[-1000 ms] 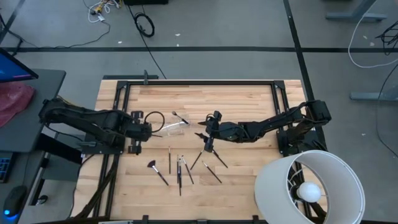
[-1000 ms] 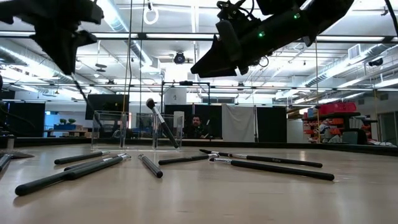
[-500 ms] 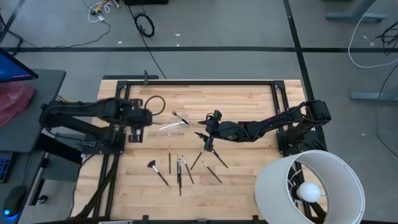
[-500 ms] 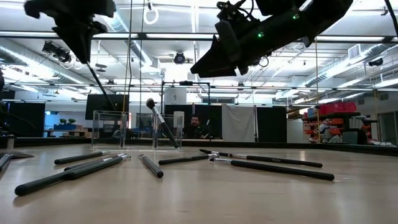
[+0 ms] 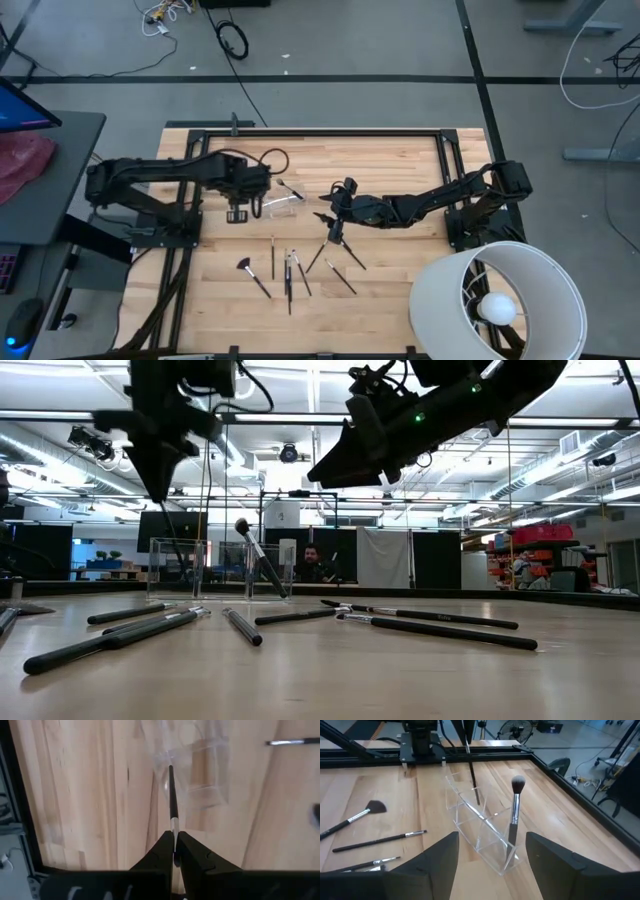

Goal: Put items in baskets/containers
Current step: Put the liner brush into the left section of the transparent organizer, then put the eye groomer brush into the right section of the transparent organizer

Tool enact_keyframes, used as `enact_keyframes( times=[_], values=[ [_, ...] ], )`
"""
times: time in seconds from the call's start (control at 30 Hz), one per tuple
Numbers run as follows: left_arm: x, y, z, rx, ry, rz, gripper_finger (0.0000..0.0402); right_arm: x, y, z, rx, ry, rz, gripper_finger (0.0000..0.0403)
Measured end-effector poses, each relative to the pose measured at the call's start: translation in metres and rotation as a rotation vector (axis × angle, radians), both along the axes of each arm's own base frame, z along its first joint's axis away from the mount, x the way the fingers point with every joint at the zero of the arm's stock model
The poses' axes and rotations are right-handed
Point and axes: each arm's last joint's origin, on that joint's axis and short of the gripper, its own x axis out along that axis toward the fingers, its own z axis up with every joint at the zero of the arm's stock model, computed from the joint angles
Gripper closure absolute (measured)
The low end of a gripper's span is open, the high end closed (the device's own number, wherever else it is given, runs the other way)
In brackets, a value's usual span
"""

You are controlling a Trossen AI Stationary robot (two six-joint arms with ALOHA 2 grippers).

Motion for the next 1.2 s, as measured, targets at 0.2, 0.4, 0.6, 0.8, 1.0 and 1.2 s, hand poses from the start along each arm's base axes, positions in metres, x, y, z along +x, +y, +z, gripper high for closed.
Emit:
enact_keyframes(
  times=[0.2,0.4,0.6,0.8,1.0,1.2],
  values=[
    [0.01,0.01,-0.015,-0.009,0.059,0.031,0.0358,-0.001,0.001,-0.002,0.008,0.015,-0.003,0.0167],
    [0.012,0.011,-0.018,-0.003,0.073,0.034,0.0288,-0.007,0.006,-0.012,0.105,0.098,-0.042,0.0167],
    [0.006,0.003,-0.006,0.026,0.091,-0.021,0.0247,-0.022,0.022,-0.034,0.217,0.19,-0.098,0.0167],
    [0.011,-0.006,0.027,0.049,-0.02,-0.061,0.0243,-0.042,0.027,-0.069,0.178,0.103,-0.277,0.0167],
    [0.02,-0.01,0.052,0.071,-0.175,-0.071,0.0254,-0.046,0.024,-0.109,0.161,0.066,-0.314,0.0167],
    [0.025,-0.01,0.058,0.091,-0.234,-0.069,0.0263,-0.028,0.03,-0.131,0.162,0.083,-0.276,0.0167]
  ],
)
